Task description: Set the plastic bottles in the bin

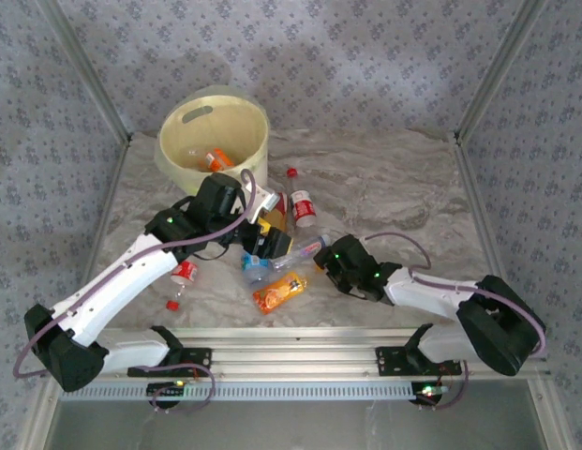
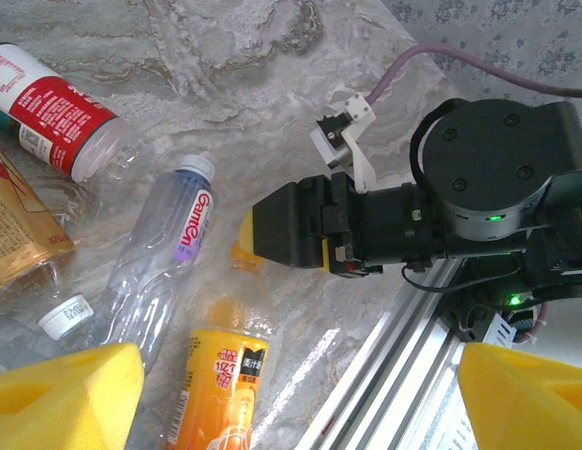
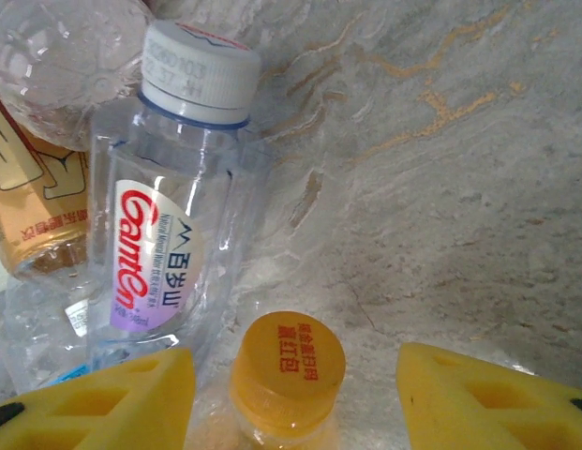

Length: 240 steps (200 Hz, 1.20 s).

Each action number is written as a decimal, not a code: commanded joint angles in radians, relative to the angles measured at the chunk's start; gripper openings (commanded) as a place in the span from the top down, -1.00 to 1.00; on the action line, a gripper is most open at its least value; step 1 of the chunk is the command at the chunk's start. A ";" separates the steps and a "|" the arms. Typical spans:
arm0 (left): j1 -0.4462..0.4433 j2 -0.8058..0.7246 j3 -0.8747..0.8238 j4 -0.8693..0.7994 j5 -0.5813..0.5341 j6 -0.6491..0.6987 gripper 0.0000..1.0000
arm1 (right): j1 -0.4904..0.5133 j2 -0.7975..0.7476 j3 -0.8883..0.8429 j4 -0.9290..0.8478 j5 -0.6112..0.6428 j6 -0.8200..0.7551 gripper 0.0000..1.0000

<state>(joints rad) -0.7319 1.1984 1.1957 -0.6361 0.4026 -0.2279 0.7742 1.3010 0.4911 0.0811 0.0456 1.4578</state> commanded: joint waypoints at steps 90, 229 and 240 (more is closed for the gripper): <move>-0.024 0.015 0.002 -0.008 -0.001 0.013 -0.75 | 0.017 0.126 -0.009 0.163 0.004 0.066 -0.05; -0.038 0.019 -0.002 -0.001 0.005 0.004 -0.75 | 0.020 -0.053 0.028 -0.075 0.122 -0.048 0.37; -0.038 0.021 -0.005 0.006 0.016 0.000 -0.75 | 0.020 -0.110 0.037 -0.133 0.156 -0.084 0.38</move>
<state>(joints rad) -0.7616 1.2083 1.1957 -0.6357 0.4034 -0.2283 0.7883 1.2907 0.4892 0.1143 0.0917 1.4551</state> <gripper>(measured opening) 0.873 0.334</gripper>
